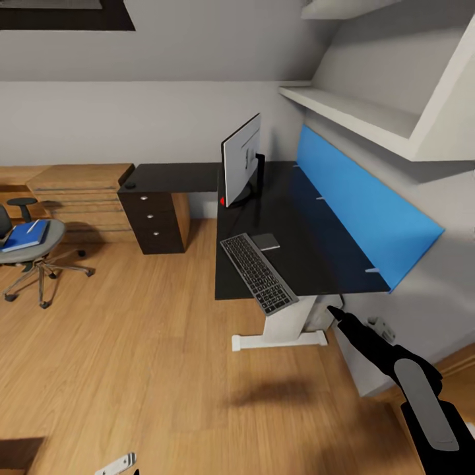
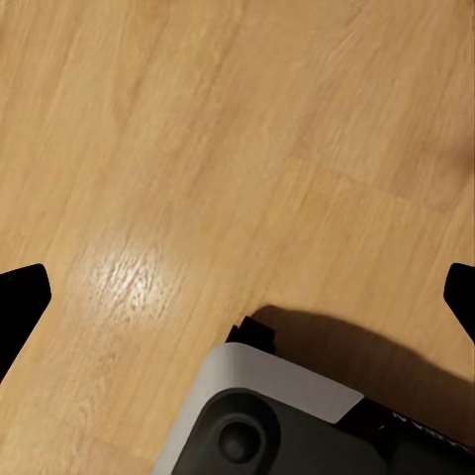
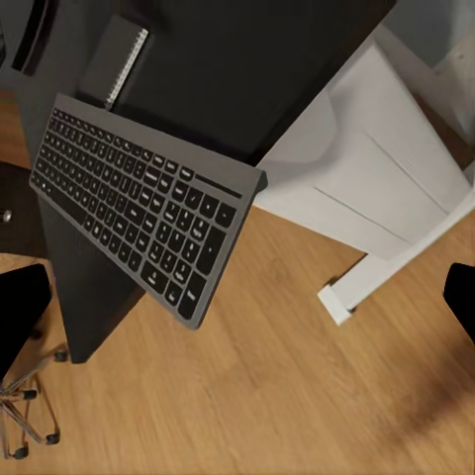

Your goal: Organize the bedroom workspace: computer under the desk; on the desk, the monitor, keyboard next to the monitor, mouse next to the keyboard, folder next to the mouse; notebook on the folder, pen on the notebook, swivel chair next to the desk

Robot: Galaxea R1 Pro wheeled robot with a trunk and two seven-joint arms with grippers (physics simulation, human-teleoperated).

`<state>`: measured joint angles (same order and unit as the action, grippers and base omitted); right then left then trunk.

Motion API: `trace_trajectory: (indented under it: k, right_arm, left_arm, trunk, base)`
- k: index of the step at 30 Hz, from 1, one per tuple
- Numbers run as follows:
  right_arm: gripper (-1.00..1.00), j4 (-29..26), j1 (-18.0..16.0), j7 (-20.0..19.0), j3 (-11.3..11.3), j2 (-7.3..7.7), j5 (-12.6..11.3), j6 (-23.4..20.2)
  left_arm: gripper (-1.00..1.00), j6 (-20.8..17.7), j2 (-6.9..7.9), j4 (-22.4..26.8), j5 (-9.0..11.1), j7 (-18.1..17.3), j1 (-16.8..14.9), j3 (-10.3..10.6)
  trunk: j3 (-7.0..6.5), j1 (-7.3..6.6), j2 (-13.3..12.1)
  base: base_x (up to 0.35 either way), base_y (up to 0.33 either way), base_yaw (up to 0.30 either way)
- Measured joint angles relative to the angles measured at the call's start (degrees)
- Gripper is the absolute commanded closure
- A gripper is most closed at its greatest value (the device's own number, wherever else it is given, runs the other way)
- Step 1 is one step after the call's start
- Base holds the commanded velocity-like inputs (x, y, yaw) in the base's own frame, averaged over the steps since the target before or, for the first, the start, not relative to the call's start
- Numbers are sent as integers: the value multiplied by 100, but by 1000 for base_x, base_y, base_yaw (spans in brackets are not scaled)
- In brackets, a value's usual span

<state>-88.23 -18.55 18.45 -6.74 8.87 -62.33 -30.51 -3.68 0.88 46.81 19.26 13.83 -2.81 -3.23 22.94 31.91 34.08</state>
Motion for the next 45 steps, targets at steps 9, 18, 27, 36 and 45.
trace_trajectory:
  k: [9,18,27,36,45]
  right_arm:
    - [-100,-5,1,0,-1,0,0,8]
    - [-100,-62,4,0,-1,0,0,23]
    - [-100,-98,27,1,1,0,9,60]
    - [-100,-112,39,1,2,0,10,70]
    - [-100,-114,39,1,0,0,10,70]
  left_arm:
    - [-100,1,5,0,0,0,0,-2]
    - [-100,-2,-1,-3,-5,0,1,0]
    - [-100,-7,-2,-38,-8,0,1,0]
    - [-100,-3,-2,-98,-14,-2,1,2]
    - [-100,-5,-8,158,-2,-9,1,0]
  trunk:
    - [-82,1,0]
    - [-164,3,-1]
    - [-246,0,0]
    - [-328,0,0]
    - [-337,87,159]
  base:
    - [-57,0,33]
    - [-235,-3,92]
    - [-87,-9,110]
    - [-5,-1,119]
    - [0,0,120]
